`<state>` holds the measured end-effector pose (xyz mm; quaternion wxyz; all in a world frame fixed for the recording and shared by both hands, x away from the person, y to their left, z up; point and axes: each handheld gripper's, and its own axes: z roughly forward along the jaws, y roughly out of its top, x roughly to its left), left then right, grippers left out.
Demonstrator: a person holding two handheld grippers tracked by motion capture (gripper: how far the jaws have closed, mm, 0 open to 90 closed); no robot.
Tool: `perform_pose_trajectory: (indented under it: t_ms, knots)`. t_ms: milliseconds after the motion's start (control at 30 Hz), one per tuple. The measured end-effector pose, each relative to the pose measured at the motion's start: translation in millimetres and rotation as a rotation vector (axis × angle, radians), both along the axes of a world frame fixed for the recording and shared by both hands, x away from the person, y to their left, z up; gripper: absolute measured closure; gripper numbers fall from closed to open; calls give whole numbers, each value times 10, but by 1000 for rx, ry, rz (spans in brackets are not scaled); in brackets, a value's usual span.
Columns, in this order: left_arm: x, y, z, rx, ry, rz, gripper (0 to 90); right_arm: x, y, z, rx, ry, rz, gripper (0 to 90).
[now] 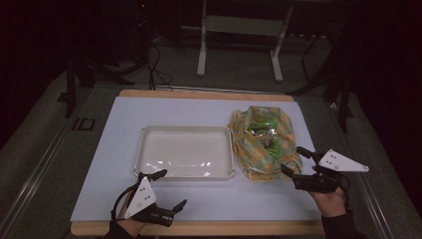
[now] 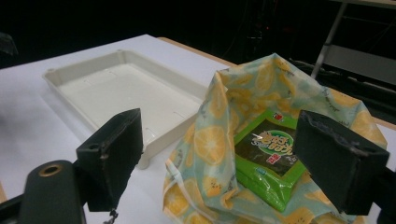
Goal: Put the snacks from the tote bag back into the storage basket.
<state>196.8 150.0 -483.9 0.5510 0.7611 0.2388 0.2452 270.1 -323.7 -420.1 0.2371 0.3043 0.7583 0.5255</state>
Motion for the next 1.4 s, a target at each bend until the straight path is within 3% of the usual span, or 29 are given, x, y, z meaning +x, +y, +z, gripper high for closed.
perform_pose_trajectory:
  t_ms: [700,1067,1400]
  knots:
    - [0,-12,-5,1,7,-5,4,115,-49,169,9,-28,-88,172]
    - [-7,-16,-3,-5,-6,-6,4,255,-20,253,-17,-38,-114,172]
    - [-3,-21,-7,-1,-3,-7,4,413,10,302,-4,-20,-125,173]
